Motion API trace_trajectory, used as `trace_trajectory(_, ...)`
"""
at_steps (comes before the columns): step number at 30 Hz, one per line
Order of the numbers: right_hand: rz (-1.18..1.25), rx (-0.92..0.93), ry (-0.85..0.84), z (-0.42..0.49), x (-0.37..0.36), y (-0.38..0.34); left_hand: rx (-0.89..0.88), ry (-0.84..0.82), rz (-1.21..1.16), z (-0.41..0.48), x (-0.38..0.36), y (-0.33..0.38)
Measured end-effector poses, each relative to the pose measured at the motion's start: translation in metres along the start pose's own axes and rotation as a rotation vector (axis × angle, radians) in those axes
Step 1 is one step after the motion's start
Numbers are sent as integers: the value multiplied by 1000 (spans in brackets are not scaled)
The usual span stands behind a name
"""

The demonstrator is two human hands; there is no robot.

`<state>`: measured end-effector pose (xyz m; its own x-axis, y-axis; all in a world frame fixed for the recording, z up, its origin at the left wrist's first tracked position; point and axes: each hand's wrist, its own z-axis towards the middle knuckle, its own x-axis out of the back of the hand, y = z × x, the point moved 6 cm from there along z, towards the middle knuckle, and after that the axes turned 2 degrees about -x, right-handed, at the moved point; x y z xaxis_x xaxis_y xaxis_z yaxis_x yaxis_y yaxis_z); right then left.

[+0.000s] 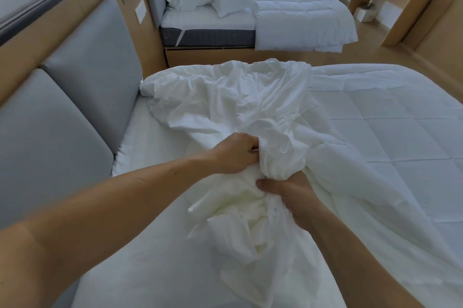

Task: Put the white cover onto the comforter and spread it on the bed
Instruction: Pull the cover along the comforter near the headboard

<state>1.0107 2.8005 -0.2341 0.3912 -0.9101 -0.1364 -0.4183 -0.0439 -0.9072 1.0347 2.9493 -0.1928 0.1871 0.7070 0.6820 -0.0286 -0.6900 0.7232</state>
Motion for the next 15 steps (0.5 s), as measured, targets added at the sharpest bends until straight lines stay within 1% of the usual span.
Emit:
trace_trajectory(3,-171,-36,34,-2,11,-4,-51,-10,102,3,2,0)
trace_trajectory(5,-211,-38,28,-2,15,-11,-80,-28,87,3,-3,11)
trace_trajectory(6,-209,-34,47,-1,19,-14,-37,-42,-56,3,-1,12)
trace_trajectory(8,-223,-25,109,0,28,-16,176,-97,-488,6,4,4)
trace_trajectory(9,-256,-24,133,0,30,-15,286,-135,-650,7,5,-2)
trace_trajectory(10,-312,-23,134,-1,29,-15,375,-173,-700,8,4,-7)
trace_trajectory(11,-410,-26,115,-2,25,-13,448,-219,-680,7,1,-9)
trace_trajectory(12,-565,-31,82,-3,19,-12,500,-261,-618,6,-5,-9)
trace_trajectory(15,-1260,-104,-67,-9,0,-9,599,-326,-381,3,-31,-6)
